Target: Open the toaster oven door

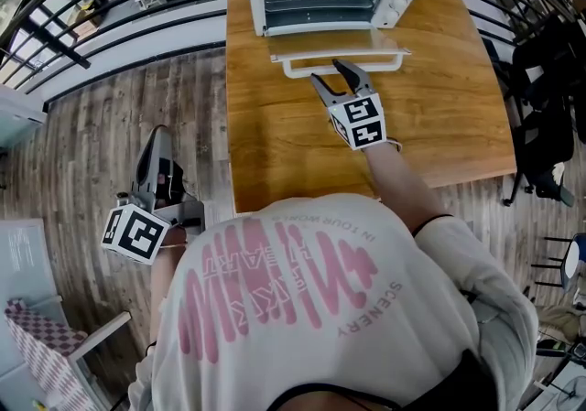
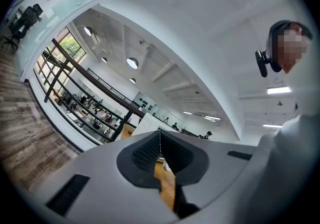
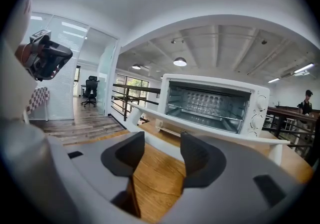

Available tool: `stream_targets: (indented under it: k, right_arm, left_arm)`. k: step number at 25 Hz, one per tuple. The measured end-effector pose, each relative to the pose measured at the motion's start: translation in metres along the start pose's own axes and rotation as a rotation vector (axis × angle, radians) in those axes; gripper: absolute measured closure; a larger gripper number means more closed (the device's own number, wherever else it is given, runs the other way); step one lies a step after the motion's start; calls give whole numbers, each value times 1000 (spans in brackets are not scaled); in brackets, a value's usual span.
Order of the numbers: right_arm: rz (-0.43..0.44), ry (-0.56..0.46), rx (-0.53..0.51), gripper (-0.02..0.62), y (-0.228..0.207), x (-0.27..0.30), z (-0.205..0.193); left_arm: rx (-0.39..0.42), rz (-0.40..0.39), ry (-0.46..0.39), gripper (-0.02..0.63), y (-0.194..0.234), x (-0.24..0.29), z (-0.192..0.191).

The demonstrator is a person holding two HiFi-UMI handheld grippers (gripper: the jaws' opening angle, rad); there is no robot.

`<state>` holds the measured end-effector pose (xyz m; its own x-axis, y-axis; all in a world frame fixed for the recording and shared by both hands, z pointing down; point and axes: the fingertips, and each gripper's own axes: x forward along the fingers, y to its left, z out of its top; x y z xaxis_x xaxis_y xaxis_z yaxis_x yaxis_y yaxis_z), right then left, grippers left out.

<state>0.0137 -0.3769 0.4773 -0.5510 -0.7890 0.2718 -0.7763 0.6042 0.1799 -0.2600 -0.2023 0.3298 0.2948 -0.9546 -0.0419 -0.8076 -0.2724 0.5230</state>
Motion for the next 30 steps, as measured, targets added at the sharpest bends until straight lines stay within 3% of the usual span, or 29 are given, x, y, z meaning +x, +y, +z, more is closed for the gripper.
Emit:
stream_targets:
  k: [6,18,30]
  right_arm:
    - [-12,-12,86,370,-2,-1,0]
    - [4,18,140,365,3,-2,-14]
    - [65,38,165,282,17,-2,-25]
  left_arm:
    - [6,8,-8,584,-1,-4,3]
    - [4,17,-10,584,-1,-6,4]
    - [4,25,-12,584,0,-10,3]
